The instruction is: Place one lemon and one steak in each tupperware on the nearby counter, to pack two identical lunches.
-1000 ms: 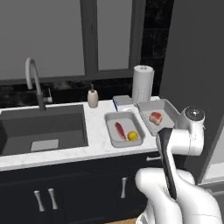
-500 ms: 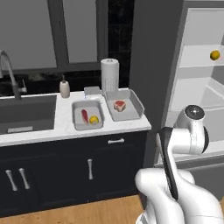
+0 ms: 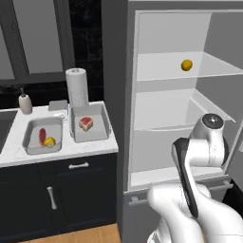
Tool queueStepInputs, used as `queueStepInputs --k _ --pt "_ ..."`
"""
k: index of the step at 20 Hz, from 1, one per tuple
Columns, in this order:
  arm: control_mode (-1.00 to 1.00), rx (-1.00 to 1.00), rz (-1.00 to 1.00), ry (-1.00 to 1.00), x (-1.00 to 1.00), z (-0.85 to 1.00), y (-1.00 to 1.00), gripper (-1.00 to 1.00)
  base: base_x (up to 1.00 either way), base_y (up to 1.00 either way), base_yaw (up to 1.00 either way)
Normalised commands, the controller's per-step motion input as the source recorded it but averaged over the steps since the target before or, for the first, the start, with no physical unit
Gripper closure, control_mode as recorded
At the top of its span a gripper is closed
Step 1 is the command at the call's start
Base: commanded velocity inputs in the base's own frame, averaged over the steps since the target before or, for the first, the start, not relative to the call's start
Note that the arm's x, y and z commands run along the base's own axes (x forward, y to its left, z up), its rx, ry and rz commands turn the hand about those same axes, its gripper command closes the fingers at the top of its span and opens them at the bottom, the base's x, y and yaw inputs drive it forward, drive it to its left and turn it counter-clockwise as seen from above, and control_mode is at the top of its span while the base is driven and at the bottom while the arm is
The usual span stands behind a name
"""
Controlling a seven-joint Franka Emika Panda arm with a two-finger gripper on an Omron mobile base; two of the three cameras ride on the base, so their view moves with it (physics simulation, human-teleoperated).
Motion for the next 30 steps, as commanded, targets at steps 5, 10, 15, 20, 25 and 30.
queueStepInputs --k 5,10,15,20,25,30 --pt "1.00 0.00 0.00 0.00 0.00 0.00 0.00 -1.00 0.66 -0.53 -0.02" --pt "-1.00 0.07 -0.08 -0.05 0.00 0.77 -0.43 -1.00 0.04 -0.15 -0.02" --pt "-1.00 0.02 -0.08 -0.27 -0.07 1.00 -0.02 -1.00 0.00 0.00 0.00" --pt "-1.00 0.02 0.00 -0.35 -0.20 1.00 -0.02 -1.00 0.00 0.00 0.00" --pt "-1.00 0.00 0.00 -0.34 -0.08 1.00 0.03 -1.00 0.00 0.00 0.00" --pt "-1.00 0.00 -0.01 -0.07 0.13 1.00 0.37 -1.00 0.00 0.00 0.00"
